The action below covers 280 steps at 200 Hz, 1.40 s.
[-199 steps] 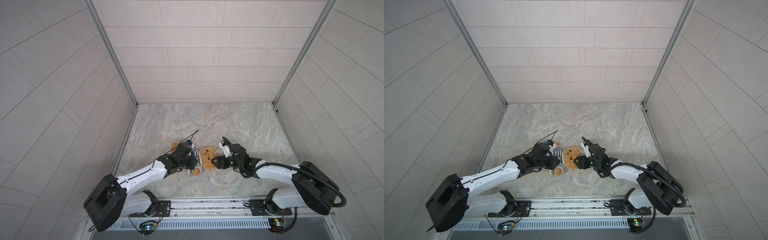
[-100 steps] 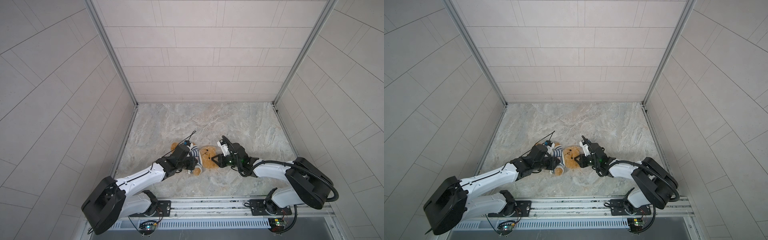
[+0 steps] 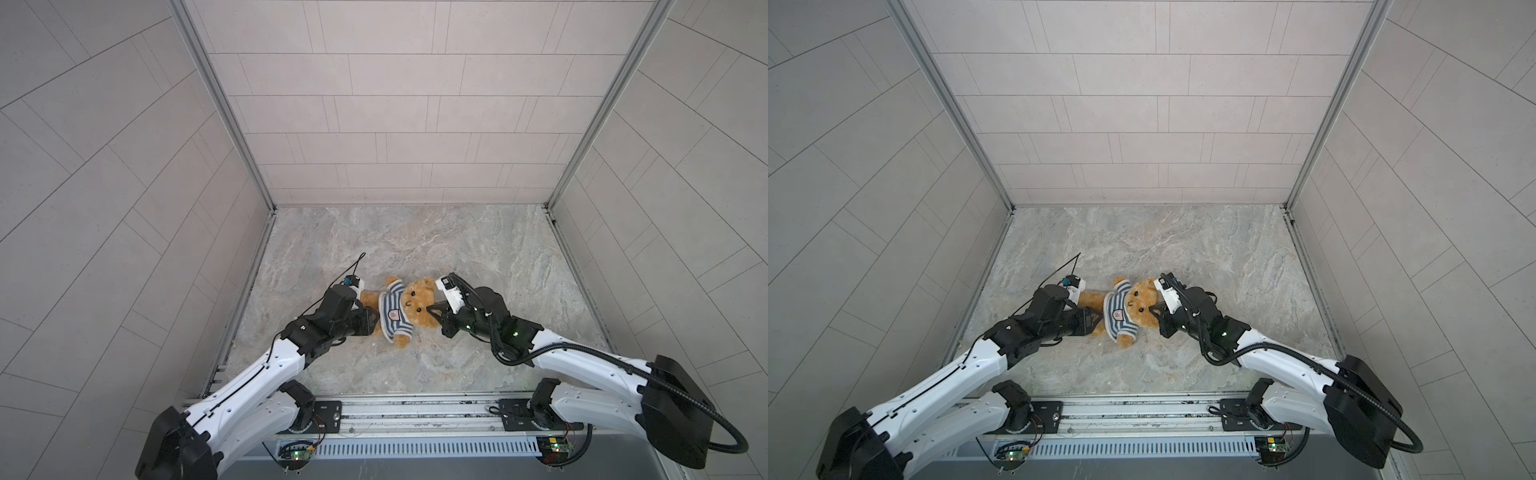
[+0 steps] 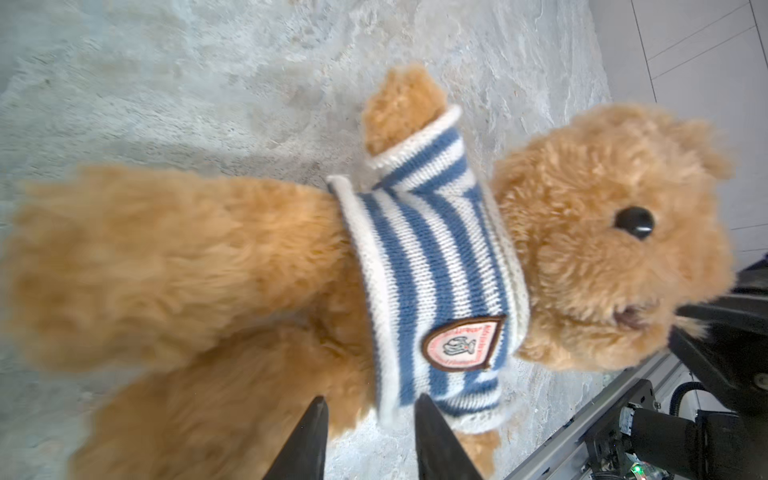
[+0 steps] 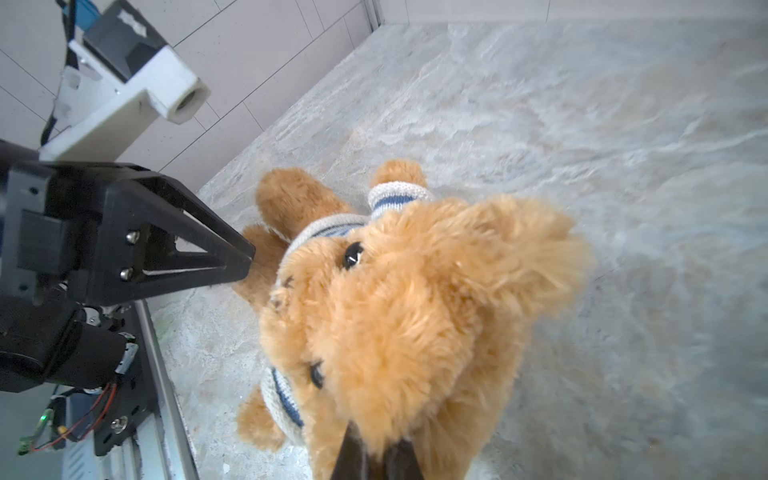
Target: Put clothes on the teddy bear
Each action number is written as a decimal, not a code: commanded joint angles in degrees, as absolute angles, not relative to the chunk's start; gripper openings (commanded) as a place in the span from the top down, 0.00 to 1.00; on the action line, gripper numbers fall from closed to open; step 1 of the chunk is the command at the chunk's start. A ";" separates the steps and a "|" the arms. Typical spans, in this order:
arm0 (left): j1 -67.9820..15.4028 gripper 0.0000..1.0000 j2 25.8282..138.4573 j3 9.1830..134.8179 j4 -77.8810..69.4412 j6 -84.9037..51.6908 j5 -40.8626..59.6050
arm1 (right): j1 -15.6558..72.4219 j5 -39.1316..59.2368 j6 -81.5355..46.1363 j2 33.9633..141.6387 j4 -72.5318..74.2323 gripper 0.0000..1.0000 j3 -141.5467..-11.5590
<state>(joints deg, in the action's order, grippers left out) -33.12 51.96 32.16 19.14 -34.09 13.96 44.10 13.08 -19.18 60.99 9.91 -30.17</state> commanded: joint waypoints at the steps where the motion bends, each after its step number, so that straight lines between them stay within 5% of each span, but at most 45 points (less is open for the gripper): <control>1: -32.87 0.61 51.96 34.40 20.90 -34.59 16.34 | 45.28 7.68 -12.00 58.13 4.21 1.00 -31.97; 126: -33.13 0.62 66.05 34.20 2.88 -42.87 22.87 | 51.04 2.74 -4.50 53.44 4.07 1.00 -30.37; 229: -32.97 1.00 70.11 32.01 0.53 -44.34 20.75 | 51.34 1.43 -4.61 48.38 6.86 1.00 -27.66; 280: -31.63 1.00 70.96 29.88 1.05 -43.30 18.72 | 51.37 -1.47 -4.86 42.36 6.92 1.00 -25.23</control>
<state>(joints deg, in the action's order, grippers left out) -32.86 70.11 31.44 0.64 -44.29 21.26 51.00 1.13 -5.15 45.25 3.16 -25.52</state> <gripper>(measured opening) 0.050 0.069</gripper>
